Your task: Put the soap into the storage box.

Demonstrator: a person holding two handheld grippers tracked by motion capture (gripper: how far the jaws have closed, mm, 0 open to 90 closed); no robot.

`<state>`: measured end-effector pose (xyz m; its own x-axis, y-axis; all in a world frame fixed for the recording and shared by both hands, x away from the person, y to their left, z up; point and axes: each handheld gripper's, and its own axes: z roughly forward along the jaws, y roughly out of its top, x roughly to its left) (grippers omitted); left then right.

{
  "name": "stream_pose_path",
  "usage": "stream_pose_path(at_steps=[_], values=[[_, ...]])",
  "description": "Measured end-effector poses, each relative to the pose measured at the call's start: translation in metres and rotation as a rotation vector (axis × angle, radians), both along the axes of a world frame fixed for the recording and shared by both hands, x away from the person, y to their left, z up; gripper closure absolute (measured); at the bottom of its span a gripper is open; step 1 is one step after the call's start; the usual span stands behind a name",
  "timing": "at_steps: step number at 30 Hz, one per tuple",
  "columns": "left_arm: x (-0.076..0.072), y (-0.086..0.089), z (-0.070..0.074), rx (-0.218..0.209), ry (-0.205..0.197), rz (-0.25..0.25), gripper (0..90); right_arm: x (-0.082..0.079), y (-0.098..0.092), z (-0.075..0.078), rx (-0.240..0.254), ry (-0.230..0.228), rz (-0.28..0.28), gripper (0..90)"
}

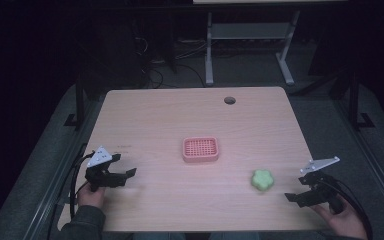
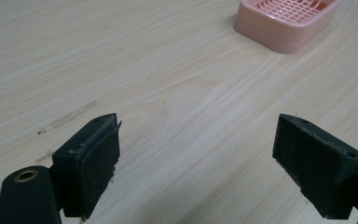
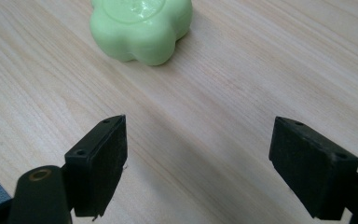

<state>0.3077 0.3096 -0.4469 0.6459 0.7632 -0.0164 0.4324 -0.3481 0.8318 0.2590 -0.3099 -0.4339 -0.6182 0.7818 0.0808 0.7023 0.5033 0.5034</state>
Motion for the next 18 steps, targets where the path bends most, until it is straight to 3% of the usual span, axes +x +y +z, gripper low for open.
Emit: stream_pose_path(at_steps=[6,18], values=[[0.000,-0.001,-0.001,0.010,0.012,-0.005,14.4,0.000,0.004,0.003,-0.002,0.004,-0.005,18.1],[-0.002,-0.001,0.000,0.008,0.000,-0.008,14.4,0.015,0.030,0.017,-0.053,0.009,0.058,17.5]])
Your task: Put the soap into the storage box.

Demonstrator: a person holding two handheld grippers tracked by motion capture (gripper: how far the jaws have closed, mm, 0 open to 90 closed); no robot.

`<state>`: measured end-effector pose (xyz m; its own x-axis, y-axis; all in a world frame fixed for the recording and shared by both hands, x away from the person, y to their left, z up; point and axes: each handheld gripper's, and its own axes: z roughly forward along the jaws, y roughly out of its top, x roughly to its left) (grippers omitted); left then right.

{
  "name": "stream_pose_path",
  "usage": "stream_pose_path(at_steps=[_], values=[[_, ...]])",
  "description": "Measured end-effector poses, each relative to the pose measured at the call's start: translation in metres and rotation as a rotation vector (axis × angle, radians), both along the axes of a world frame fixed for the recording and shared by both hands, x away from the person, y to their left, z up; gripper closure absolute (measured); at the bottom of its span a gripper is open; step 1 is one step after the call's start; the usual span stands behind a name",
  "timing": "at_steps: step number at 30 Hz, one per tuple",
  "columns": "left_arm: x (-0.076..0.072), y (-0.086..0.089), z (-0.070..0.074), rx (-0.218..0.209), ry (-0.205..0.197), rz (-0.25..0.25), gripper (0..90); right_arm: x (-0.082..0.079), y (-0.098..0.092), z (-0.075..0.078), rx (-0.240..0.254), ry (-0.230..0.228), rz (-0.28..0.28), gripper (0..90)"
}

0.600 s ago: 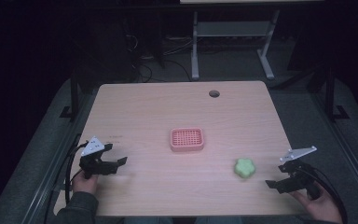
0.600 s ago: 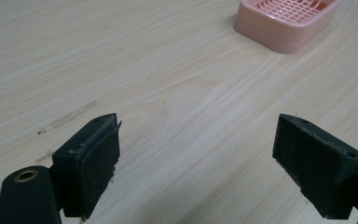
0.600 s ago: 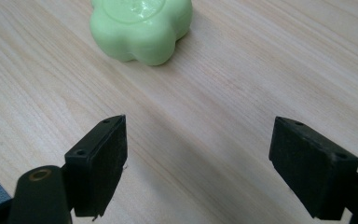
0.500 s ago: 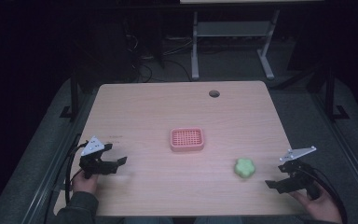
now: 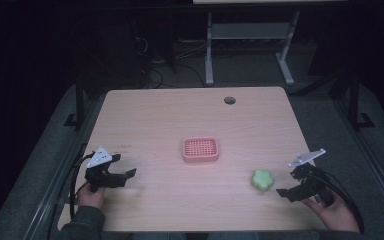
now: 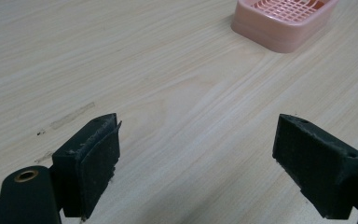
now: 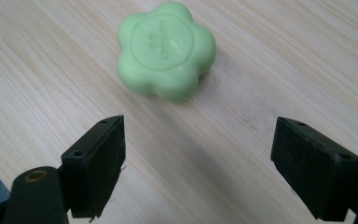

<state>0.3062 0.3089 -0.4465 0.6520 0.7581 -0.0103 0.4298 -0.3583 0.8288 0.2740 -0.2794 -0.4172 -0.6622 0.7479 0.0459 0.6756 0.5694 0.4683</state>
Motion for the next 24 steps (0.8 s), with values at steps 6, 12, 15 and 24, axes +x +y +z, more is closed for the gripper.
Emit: stream_pose_path(at_steps=[6,12,15,24], values=[[0.000,0.002,0.001,0.012,-0.001,-0.008,14.4,0.013,0.015,0.006,-0.036,0.013,0.045,17.5],[0.000,0.002,0.001,0.002,-0.008,-0.003,14.4,0.023,0.029,0.007,-0.047,0.028,0.072,17.5],[0.000,0.002,0.001,-0.001,-0.008,-0.002,14.4,0.028,0.036,0.006,-0.053,0.033,0.090,17.5],[-0.001,0.002,0.001,-0.007,-0.007,0.001,14.4,0.039,0.049,0.000,-0.057,0.060,0.121,17.4]])
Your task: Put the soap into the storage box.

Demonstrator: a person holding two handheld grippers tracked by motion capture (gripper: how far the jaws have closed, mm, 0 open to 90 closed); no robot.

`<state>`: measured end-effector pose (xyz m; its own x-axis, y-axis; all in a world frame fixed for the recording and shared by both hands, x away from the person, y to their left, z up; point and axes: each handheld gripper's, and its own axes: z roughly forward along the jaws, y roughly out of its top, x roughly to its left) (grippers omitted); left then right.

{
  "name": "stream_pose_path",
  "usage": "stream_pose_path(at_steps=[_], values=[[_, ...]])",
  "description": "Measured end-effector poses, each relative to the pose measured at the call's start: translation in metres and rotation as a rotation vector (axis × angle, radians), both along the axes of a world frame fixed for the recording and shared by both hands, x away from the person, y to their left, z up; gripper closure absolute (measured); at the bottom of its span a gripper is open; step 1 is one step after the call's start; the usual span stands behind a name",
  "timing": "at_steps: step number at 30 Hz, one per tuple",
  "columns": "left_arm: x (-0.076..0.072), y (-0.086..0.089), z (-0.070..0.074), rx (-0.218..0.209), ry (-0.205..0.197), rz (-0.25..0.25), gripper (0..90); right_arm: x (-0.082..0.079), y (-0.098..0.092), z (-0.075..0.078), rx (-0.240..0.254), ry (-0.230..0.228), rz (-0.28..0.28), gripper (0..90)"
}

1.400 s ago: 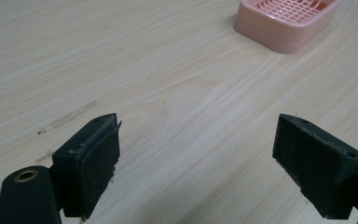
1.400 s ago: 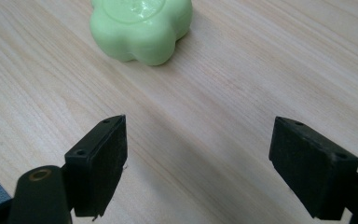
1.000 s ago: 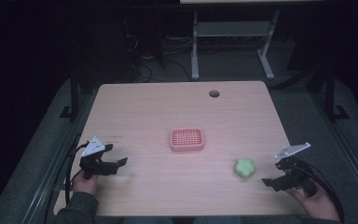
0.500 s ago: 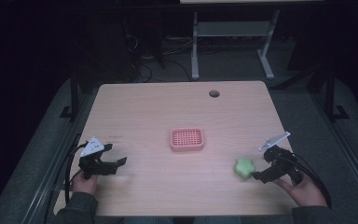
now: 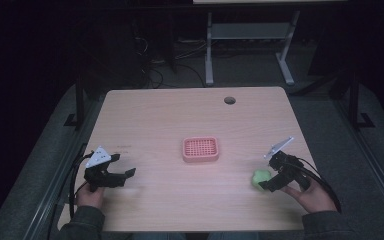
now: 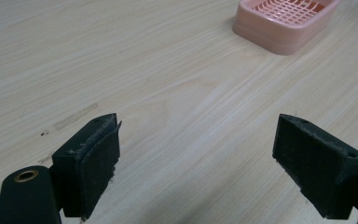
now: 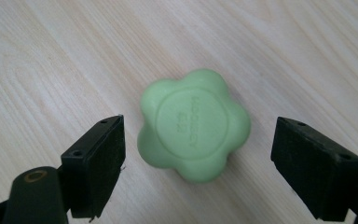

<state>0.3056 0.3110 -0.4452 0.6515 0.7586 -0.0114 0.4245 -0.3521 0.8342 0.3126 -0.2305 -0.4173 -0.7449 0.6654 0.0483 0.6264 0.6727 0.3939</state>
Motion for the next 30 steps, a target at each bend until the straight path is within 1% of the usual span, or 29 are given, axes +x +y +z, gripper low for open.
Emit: stream_pose_path(at_steps=[2,4,5,10,20,25,30], values=[[0.000,0.000,0.000,-0.001,0.001,0.000,14.4,0.003,0.003,-0.002,-0.008,0.010,0.008,17.4],[0.000,0.001,0.000,0.007,0.000,-0.003,14.4,0.006,0.006,-0.003,-0.015,0.018,0.016,17.4],[0.000,0.001,0.001,0.006,-0.001,-0.003,14.4,0.007,0.007,-0.005,-0.018,0.017,0.016,17.4],[0.000,0.001,0.001,-0.001,0.001,0.001,14.4,0.012,0.011,-0.010,-0.026,0.038,0.022,17.5],[0.000,0.001,0.001,-0.004,0.000,0.004,14.4,0.017,0.012,-0.024,-0.046,0.080,0.026,18.1],[0.000,0.002,0.001,0.001,0.002,0.003,14.4,0.018,0.014,-0.024,-0.050,0.078,0.034,20.1],[0.000,0.003,0.002,0.001,-0.004,0.001,14.4,0.019,0.017,-0.024,-0.060,0.081,0.047,23.5]])
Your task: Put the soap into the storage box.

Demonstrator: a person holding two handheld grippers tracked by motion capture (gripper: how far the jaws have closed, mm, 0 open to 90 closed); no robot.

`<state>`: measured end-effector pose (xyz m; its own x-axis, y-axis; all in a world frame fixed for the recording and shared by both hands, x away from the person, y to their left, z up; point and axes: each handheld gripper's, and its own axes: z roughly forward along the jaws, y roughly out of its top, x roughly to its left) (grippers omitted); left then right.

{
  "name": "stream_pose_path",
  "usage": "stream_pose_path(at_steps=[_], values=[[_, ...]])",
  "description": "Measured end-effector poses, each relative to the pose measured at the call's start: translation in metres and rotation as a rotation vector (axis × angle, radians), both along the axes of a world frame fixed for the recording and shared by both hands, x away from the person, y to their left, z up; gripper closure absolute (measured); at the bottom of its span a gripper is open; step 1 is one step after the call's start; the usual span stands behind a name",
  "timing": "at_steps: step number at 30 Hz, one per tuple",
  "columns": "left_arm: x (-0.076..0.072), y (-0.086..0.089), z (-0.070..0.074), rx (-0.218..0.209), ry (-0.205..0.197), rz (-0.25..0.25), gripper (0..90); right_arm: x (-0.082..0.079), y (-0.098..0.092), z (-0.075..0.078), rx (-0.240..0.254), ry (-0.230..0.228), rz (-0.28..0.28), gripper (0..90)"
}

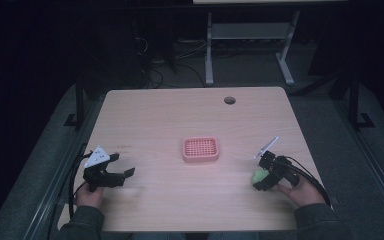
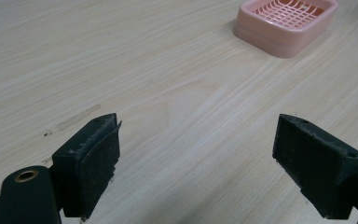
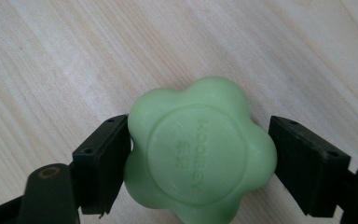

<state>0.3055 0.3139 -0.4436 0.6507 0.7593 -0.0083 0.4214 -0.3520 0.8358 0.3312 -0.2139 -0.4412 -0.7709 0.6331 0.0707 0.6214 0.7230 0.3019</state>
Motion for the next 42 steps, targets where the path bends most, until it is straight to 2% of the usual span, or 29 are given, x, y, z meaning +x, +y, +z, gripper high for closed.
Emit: stream_pose_path(at_steps=[3,14,16,26,28,30,31,32,33,34,35,37,38,40,41,42], values=[[0.000,-0.001,0.000,-0.012,-0.002,0.006,14.4,0.000,0.001,0.001,-0.002,0.002,0.005,24.6],[-0.001,0.001,0.001,-0.006,-0.002,0.005,14.4,0.001,0.003,0.002,-0.029,0.006,0.032,25.6],[-0.001,0.001,0.001,-0.002,0.001,0.006,14.4,0.002,0.005,0.005,-0.029,0.017,0.036,25.7],[-0.002,0.002,0.002,-0.016,-0.005,0.011,14.4,0.007,0.015,0.016,-0.038,0.009,0.062,26.0],[-0.001,0.002,0.002,-0.022,-0.012,0.012,14.4,0.008,0.016,0.015,-0.038,0.025,0.066,26.0],[-0.001,0.003,0.002,-0.023,-0.012,0.015,14.4,0.009,0.016,0.015,-0.048,0.004,0.069,26.1],[-0.001,0.003,0.002,-0.027,-0.010,0.018,14.4,0.009,0.017,0.015,-0.044,0.020,0.072,26.1],[-0.002,0.003,0.003,-0.029,-0.010,0.018,14.4,0.009,0.018,0.015,-0.055,0.000,0.069,26.1],[-0.002,0.003,0.003,-0.029,-0.011,0.018,14.4,0.009,0.018,0.016,-0.053,0.001,0.063,26.2],[-0.002,0.003,0.003,-0.029,-0.011,0.018,14.4,0.010,0.017,0.015,-0.046,0.032,0.079,26.2],[-0.002,0.003,0.003,-0.027,-0.013,0.018,14.4,0.009,0.019,0.014,-0.063,0.006,0.086,26.1],[-0.002,0.004,0.003,-0.027,-0.012,0.018,14.4,0.009,0.018,0.012,-0.063,0.026,0.086,26.2],[-0.002,0.004,0.003,-0.027,-0.015,0.017,14.4,0.008,0.018,0.013,-0.070,-0.004,0.083,26.2],[-0.002,0.004,0.003,-0.022,-0.014,0.017,14.4,0.008,0.015,0.014,-0.035,0.006,0.073,26.2],[-0.002,0.004,0.003,-0.023,-0.012,0.017,14.4,0.008,0.015,0.015,-0.024,-0.015,0.066,26.2],[-0.002,0.003,0.002,-0.028,-0.011,0.020,14.4,0.009,0.015,0.016,-0.010,0.002,0.067,26.2]])
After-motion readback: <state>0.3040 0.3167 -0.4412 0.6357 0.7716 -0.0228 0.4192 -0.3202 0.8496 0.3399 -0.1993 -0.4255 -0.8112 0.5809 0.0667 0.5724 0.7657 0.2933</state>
